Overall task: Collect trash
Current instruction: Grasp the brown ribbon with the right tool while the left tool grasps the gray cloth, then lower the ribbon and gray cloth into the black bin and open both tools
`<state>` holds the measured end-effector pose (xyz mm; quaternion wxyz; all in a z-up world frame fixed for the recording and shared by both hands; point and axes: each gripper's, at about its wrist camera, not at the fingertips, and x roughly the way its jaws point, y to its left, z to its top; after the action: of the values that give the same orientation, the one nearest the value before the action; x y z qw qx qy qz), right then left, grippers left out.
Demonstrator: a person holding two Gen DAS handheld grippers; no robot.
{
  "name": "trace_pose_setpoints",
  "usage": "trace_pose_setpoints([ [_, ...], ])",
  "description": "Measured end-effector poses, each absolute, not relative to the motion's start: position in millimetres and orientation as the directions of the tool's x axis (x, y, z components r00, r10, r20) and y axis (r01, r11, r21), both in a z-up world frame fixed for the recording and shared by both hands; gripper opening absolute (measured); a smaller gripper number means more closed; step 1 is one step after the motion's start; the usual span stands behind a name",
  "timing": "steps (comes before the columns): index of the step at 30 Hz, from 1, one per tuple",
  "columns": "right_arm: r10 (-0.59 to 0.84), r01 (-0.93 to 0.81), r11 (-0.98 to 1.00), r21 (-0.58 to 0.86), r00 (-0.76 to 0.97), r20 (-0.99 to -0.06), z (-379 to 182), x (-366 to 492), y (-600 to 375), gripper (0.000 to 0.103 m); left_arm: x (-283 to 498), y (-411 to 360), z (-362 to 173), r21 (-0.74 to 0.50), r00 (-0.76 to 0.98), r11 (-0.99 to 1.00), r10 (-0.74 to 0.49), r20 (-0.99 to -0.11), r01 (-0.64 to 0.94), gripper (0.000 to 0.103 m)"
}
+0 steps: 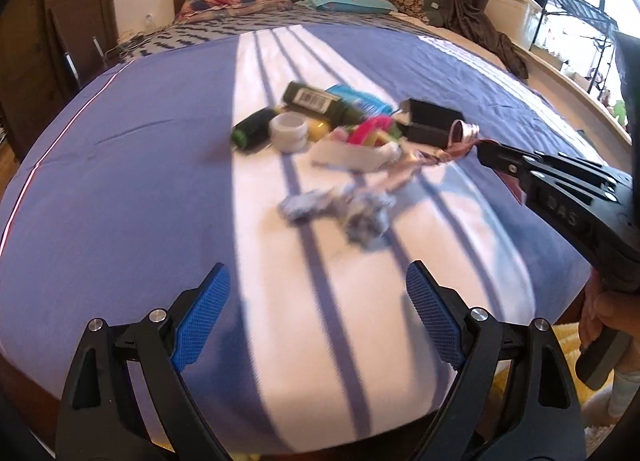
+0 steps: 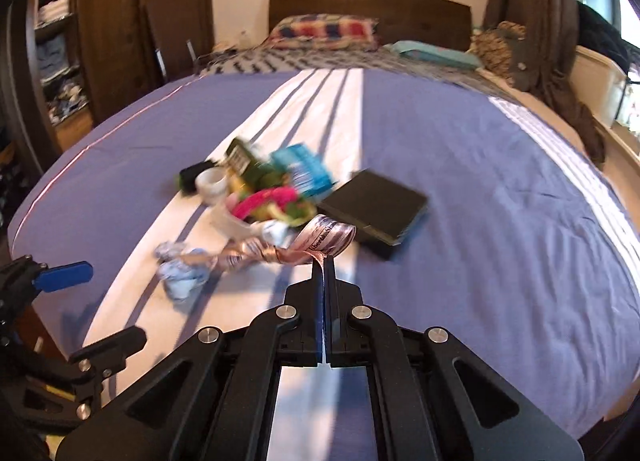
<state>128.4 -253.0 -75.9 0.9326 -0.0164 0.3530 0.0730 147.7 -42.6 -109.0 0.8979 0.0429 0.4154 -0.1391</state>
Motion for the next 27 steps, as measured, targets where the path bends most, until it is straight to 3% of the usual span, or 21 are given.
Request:
trace_pose_setpoints([
  [9,0.130,-0.144,0.989,0.033,0.743,-0.656,-73,127,-272,0.001,183,-73,-118,-0.051,0.582,0.947,-0.236,-0.778,0.317,0.043],
  [11,0.139,-0.152,0.988,0.038,0.743,-0.655,-73,126,-272,0.001,190,-75,-122,-0.054,0.569,0.947,-0.236,-0.788,0.317,0.026],
  [27,0.194,-0.206,0.978,0.045,0.798,-0.570,-28,75,-254,0.001,115,-55,-55,0.001,0.704,0.949,-0.232,-0.672,0.314,0.021],
])
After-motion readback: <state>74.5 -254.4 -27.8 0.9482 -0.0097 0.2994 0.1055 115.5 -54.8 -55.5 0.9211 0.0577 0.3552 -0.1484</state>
